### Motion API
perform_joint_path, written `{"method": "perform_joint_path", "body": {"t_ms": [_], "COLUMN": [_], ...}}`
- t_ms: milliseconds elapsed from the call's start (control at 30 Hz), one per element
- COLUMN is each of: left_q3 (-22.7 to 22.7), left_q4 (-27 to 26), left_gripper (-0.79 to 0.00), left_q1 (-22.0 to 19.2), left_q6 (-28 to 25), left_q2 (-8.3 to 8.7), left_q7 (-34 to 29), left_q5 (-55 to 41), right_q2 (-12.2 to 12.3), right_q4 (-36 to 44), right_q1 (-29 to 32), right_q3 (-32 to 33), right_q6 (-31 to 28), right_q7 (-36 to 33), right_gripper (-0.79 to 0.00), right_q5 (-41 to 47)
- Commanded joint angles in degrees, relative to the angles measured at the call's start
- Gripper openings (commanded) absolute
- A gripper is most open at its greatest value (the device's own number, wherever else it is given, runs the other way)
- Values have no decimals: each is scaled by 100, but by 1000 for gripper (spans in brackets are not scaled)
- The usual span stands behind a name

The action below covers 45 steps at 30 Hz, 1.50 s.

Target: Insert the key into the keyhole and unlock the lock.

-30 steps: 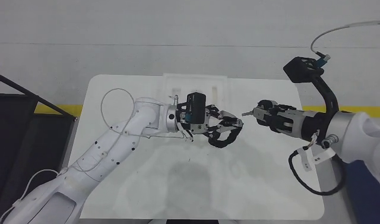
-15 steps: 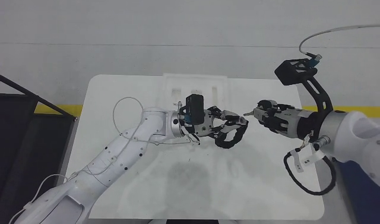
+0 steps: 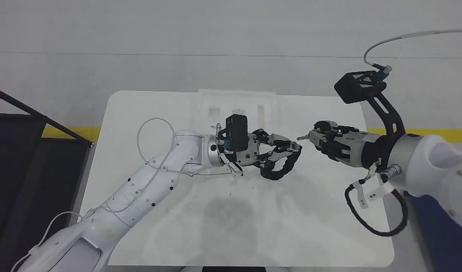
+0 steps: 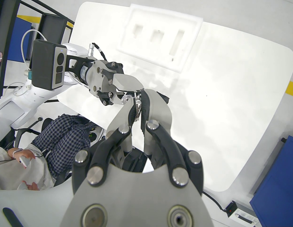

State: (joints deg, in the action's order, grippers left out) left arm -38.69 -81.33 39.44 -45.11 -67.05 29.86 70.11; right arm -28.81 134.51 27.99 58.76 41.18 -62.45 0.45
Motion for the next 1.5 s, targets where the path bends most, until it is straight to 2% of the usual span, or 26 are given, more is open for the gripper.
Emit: {"method": "perform_joint_path", "body": {"t_ms": [0,200,400,600,933,1467], "left_q3": [-38,-141,-69,62,178,158], "left_q4": [-40,-73,62,352,593,723], "left_gripper": [-785,-785,-785,-785,-785,-785], "left_q1": [114,408,430,430,401,412], "left_q6": [171,505,705,978,1087,1140], "left_q2": [2,-9,-65,-190,-387,-576], "left_q7": [-68,353,901,1301,1346,1402], "left_q5": [44,379,1068,1240,1132,1215], "right_q2": [1,118,275,396,420,393], "right_q4": [-50,-71,14,14,14,14], "right_q1": [102,136,161,-5,-352,-720], "right_q3": [29,169,211,7,-427,-1032], "right_q6": [-27,8,167,203,396,787], "right_q7": [97,-58,101,137,331,722], "right_gripper": [-785,-785,-785,-785,-785,-785], "right_q5": [120,213,687,977,1271,1447]}}
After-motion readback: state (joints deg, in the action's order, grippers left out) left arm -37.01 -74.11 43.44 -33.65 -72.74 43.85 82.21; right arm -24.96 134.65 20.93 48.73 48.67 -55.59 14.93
